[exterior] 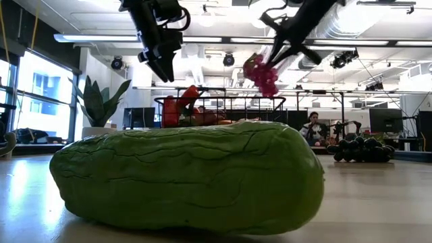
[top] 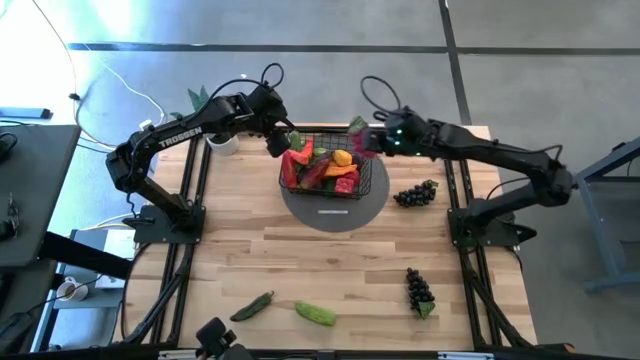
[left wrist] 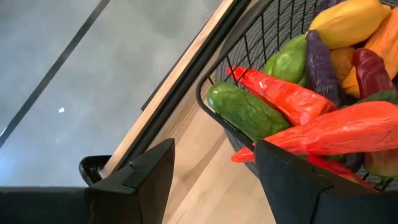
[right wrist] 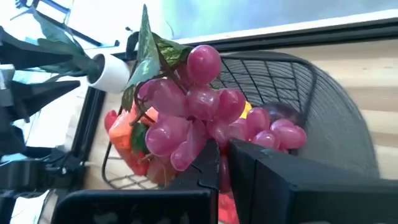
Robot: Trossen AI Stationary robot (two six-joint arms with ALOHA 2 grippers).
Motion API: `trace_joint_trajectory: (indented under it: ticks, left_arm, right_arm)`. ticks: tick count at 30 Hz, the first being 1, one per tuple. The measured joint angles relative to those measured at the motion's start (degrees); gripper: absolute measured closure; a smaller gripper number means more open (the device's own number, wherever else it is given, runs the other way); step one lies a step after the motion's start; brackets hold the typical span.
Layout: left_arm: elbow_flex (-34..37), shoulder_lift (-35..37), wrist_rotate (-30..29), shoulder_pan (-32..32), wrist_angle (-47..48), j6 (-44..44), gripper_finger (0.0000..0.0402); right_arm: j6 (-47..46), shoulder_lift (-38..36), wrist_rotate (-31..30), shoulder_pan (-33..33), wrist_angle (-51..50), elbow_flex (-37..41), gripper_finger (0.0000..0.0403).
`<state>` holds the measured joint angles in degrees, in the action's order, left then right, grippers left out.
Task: Build produce basket
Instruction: Put the purple grapes into the wire basket
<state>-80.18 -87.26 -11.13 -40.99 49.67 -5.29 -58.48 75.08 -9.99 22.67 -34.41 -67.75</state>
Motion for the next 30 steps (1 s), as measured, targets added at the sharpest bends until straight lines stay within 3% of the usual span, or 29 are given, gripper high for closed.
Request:
trace_joint_trajectory:
  ticks: [6,15,25,30]
  left_arm:
    - [-0.02,0.0,1.24,0.0,0.03,-0.96,0.019]
    - [-0.02,0.0,1.57,0.0,0.26,-0.95,0.019]
    - [-0.02,0.0,1.64,0.0,0.26,-0.95,0.019]
    - [-0.04,0.0,1.64,0.0,0.26,-1.72,0.019]
  right_arm:
    - [-0.02,6.54,-1.41,-1.55,7.59,-0.02,0.0403]
    - [2.95,14.7,-3.46,-1.02,8.98,-0.02,0.0402]
    - [9.4,16.9,-4.49,-0.93,8.98,-0.02,0.0401]
    - [9.85,16.71,-4.49,-0.91,7.77,-0.02,0.0365]
